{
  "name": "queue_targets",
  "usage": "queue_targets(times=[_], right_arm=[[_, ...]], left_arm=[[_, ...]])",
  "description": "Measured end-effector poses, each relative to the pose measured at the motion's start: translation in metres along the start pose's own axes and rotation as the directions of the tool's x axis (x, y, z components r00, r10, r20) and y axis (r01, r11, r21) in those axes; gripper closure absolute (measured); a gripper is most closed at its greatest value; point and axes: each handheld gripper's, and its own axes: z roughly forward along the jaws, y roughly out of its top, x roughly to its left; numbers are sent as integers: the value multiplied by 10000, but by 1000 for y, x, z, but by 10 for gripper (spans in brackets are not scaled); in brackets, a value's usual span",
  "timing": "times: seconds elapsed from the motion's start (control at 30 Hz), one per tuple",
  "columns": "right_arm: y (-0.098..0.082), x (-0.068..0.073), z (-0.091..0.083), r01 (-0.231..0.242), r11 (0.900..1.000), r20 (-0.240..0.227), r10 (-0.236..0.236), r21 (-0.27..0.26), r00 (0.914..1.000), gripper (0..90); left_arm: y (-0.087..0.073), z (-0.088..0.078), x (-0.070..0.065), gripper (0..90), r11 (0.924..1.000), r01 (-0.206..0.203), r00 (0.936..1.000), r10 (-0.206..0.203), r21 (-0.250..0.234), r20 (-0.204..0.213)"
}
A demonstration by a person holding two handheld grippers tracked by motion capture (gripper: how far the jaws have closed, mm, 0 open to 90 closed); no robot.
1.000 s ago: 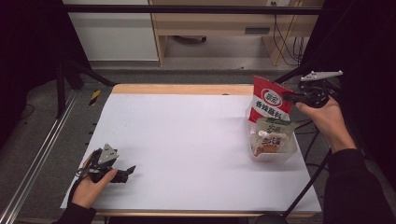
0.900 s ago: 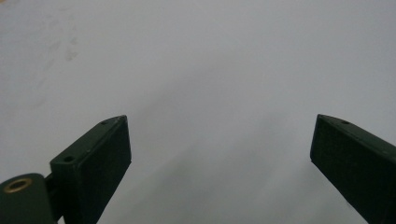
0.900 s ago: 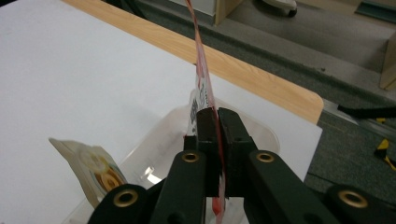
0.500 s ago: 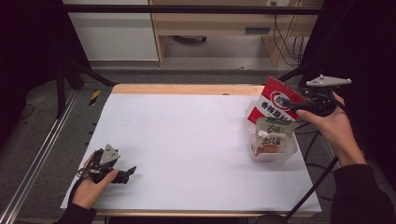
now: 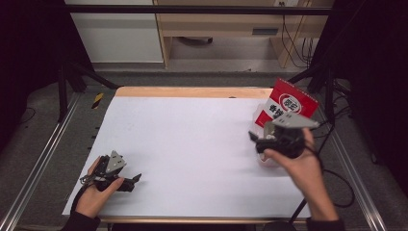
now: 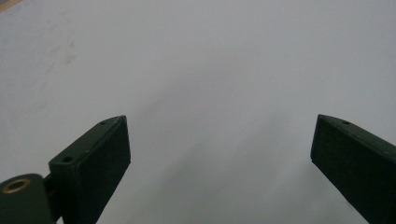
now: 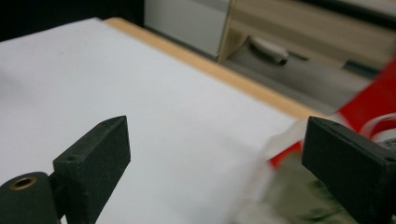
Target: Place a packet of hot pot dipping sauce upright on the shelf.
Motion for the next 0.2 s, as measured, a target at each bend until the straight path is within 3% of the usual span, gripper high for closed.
queue_targets(times=[0.1, 0.2], right_arm=[[-20, 32, 16, 116, 9994, -389, -103, 324, 9992, 86], [-37, 60, 35, -53, 9978, -949, 116, 657, 9954, 73]], left_arm=[[0, 0, 0, 47, 10000, 17, 10000, -17, 11, -2], [0, 0, 1, 47, 10000, 56, 10000, -56, 1, -6]])
